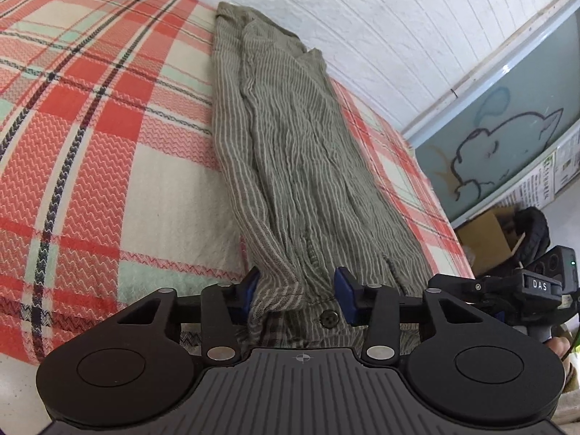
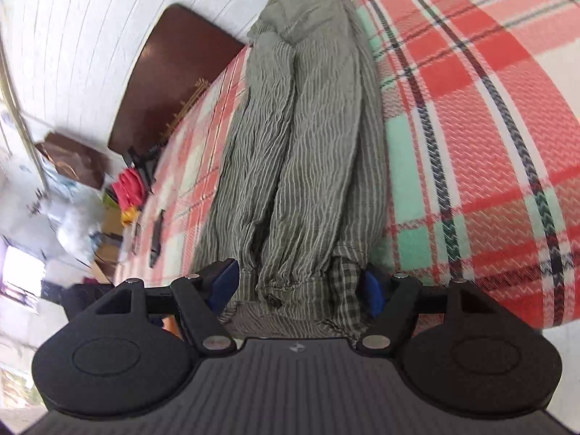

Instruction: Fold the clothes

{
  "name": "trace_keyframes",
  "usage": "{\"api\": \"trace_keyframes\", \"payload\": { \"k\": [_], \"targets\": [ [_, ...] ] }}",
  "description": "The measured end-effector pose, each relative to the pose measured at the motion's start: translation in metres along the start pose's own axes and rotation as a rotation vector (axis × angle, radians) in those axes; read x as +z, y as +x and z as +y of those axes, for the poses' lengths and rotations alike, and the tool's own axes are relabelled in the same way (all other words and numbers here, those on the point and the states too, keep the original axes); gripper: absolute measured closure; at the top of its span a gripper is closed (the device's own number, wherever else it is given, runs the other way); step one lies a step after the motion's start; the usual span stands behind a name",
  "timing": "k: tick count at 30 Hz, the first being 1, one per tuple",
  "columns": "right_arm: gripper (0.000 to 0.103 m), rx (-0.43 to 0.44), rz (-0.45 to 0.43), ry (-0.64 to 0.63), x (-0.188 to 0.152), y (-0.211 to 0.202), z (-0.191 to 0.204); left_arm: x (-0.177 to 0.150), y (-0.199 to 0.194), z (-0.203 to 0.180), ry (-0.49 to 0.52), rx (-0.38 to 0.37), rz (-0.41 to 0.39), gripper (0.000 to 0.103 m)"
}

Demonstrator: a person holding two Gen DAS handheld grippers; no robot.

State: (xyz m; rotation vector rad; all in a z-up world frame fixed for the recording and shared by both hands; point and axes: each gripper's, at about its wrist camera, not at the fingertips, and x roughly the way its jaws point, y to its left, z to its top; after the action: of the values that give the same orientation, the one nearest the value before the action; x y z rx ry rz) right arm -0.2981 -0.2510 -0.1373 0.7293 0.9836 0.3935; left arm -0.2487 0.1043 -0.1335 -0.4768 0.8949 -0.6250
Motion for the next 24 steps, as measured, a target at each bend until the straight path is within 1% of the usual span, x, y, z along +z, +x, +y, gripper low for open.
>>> {"api": "trace_keyframes", "payload": {
  "k": [1,2,3,5,6,7,9,16,24],
  "targets": [
    [0.03,-0.014,-0.005,-0.022,-0.003,0.0,0.002,0.0,0.0,0.0,-0.002,0.002,0.001,0.051],
    [0.031,-0.029,-0.01,-0.044,-0.005,0.0,0.004,0.0,0.0,0.001,-0.003,0.004,0.002,0.055],
    [0.033,-0.043,-0.016,-0.064,-0.008,0.0,0.006,0.0,0.0,0.0,-0.003,0.01,0.004,0.062],
    [0.047,-0.077,-0.031,-0.101,-0.013,-0.001,0.008,0.001,0.0,0.0,-0.001,0.025,0.006,0.069],
    [0.059,-0.095,-0.038,-0.12,-0.015,-0.001,0.008,0.001,0.0,0.0,-0.001,0.032,0.007,0.076],
    [0.071,-0.113,-0.045,-0.137,-0.017,-0.001,0.008,0.001,0.0,-0.001,-0.003,0.039,0.006,0.079],
    [0.078,-0.124,-0.056,-0.153,-0.02,-0.001,0.006,0.0,0.0,-0.001,-0.006,0.052,0.005,0.082],
    [0.08,-0.153,-0.085,-0.231,-0.028,-0.001,0.011,-0.002,0.0,-0.007,0.006,0.093,0.005,0.086],
    [0.08,-0.144,-0.107,-0.233,-0.029,0.001,0.014,-0.003,0.0,-0.011,0.014,0.117,0.006,0.089]
  ]
}}
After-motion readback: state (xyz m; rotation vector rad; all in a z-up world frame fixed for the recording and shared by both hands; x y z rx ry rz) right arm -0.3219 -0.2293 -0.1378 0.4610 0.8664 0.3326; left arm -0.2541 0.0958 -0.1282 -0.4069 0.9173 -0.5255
